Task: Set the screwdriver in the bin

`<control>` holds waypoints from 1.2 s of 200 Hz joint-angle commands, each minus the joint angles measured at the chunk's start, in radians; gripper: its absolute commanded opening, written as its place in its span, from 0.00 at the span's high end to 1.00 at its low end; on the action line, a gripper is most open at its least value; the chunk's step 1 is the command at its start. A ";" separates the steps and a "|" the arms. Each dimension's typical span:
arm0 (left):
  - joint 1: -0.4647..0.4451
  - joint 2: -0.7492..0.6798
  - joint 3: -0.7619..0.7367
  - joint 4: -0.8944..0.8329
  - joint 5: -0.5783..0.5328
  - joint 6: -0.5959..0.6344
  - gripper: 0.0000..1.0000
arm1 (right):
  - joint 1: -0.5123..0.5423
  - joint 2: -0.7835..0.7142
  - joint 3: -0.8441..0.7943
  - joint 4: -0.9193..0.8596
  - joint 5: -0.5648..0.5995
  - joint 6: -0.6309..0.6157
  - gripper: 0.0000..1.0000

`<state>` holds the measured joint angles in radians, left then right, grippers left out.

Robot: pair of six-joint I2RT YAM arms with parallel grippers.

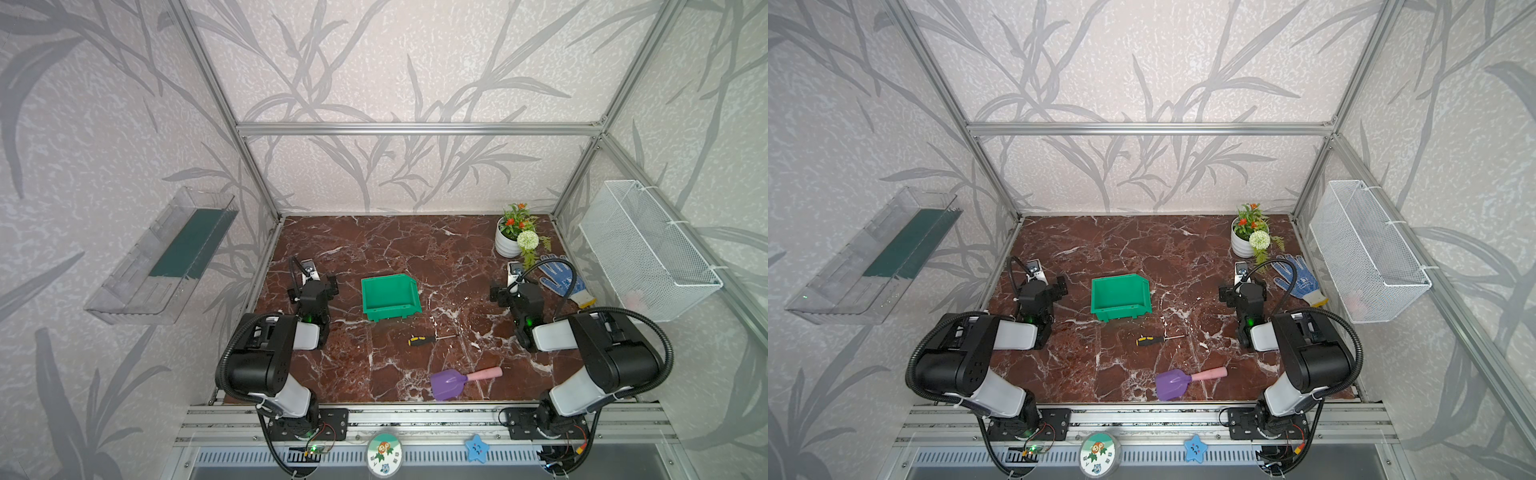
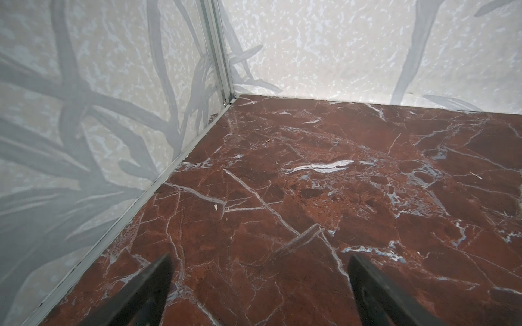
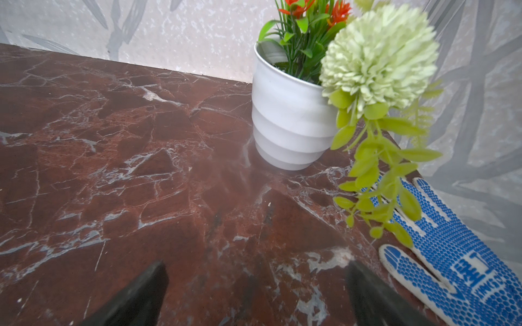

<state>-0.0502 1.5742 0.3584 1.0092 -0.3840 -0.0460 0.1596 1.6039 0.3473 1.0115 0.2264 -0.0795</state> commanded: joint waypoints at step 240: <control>-0.350 -0.625 0.260 -1.141 0.363 -0.615 0.01 | 0.505 -0.171 0.581 -1.097 -0.144 0.352 0.01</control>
<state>-0.3946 0.9661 0.6064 0.0067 -0.0238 -0.6037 0.6044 1.2972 0.8089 0.0380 0.1322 0.2752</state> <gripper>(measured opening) 0.992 0.991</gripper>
